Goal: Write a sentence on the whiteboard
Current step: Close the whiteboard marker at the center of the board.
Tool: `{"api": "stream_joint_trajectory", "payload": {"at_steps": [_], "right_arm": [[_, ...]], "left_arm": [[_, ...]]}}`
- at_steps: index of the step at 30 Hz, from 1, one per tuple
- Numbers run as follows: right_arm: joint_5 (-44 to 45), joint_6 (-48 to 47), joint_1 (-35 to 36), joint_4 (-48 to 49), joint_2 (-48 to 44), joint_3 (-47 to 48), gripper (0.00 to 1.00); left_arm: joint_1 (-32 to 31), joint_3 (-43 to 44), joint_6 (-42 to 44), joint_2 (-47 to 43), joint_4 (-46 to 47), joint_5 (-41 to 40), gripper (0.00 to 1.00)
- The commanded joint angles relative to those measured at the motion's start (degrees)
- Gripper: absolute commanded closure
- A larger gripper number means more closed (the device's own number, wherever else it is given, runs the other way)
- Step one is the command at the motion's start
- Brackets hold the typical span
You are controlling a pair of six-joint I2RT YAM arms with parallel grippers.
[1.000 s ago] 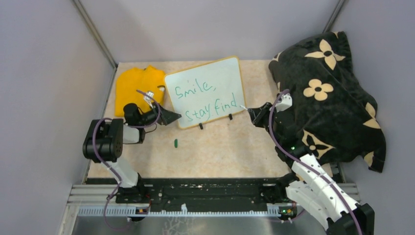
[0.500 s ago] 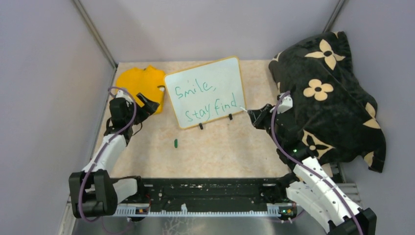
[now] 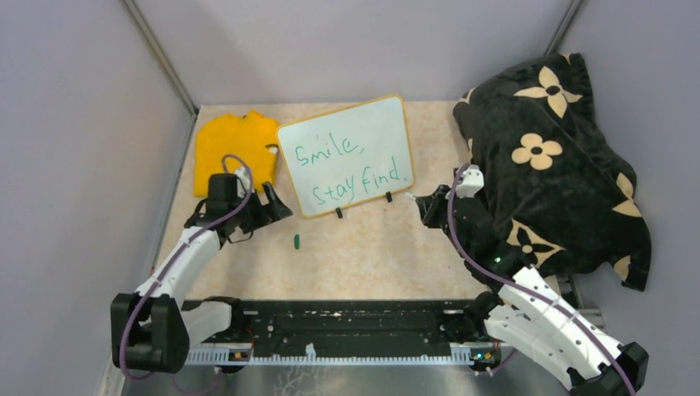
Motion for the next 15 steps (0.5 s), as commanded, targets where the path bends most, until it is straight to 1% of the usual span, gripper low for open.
{"api": "stream_joint_trajectory", "payload": {"at_steps": [1, 3, 5, 10, 15], "right_arm": [[3.53, -1.6, 0.26, -1.52, -3.63, -0.81, 1.0], [3.83, -1.59, 0.33, -2.03, -4.5, -1.64, 1.0], [3.5, -1.41, 0.22, -2.03, -4.68, -2.2, 1.0], [2.7, -1.35, 0.31, -2.53, -4.69, -2.67, 1.0], [3.06, -1.56, 0.3, -3.36, -7.03, -4.02, 1.0]], "left_arm": [[-12.22, 2.17, 3.26, -2.57, -8.28, -10.11, 0.01], [-15.98, 2.62, 2.67, -1.52, -9.31, -12.15, 0.01], [-17.42, 3.12, 2.49, -0.1, -9.6, -12.41, 0.01], [-17.76, 4.51, 3.08, 3.79, -9.69, -12.45, 0.01], [-17.88, 4.78, 3.83, 4.61, -9.74, -10.98, 0.04]]}}
